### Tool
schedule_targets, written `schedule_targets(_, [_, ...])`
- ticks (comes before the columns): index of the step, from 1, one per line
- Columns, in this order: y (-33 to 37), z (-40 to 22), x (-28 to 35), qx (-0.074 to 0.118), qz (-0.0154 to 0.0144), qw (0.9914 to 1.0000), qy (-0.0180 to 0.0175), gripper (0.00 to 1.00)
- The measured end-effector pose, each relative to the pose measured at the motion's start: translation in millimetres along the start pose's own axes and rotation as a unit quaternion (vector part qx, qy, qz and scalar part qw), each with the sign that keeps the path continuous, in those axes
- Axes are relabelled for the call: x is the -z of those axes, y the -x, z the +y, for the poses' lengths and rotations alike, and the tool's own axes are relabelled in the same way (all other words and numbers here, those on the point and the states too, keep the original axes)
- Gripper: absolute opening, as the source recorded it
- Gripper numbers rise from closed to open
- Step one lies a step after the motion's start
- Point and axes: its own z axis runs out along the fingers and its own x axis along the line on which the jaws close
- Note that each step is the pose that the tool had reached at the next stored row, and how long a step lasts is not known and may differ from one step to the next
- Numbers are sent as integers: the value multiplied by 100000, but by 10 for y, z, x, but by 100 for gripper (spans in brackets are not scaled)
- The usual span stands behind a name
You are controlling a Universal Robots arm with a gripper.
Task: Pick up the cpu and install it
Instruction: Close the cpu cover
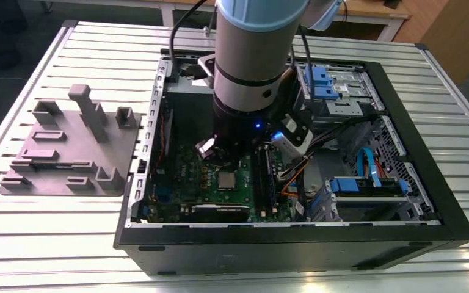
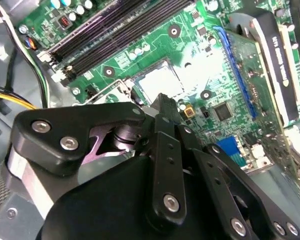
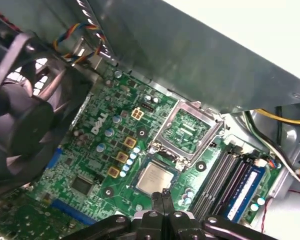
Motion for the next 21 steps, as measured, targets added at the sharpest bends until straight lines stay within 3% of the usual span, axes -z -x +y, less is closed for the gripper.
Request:
schedule_targets(2, [24, 2, -4, 83, -13, 100000, 6, 10])
schedule_targets(4, [23, 2, -7, 1587, 34, 99987, 5, 10])
schedule_targets(9, [27, 0, -13, 5504, 139, 99848, 31, 10])
schedule_targets(16, [171, -29, -16, 5652, 223, 99840, 85, 10])
schedule_targets(21, [306, -6, -23, 5647, 370, 99840, 175, 10])
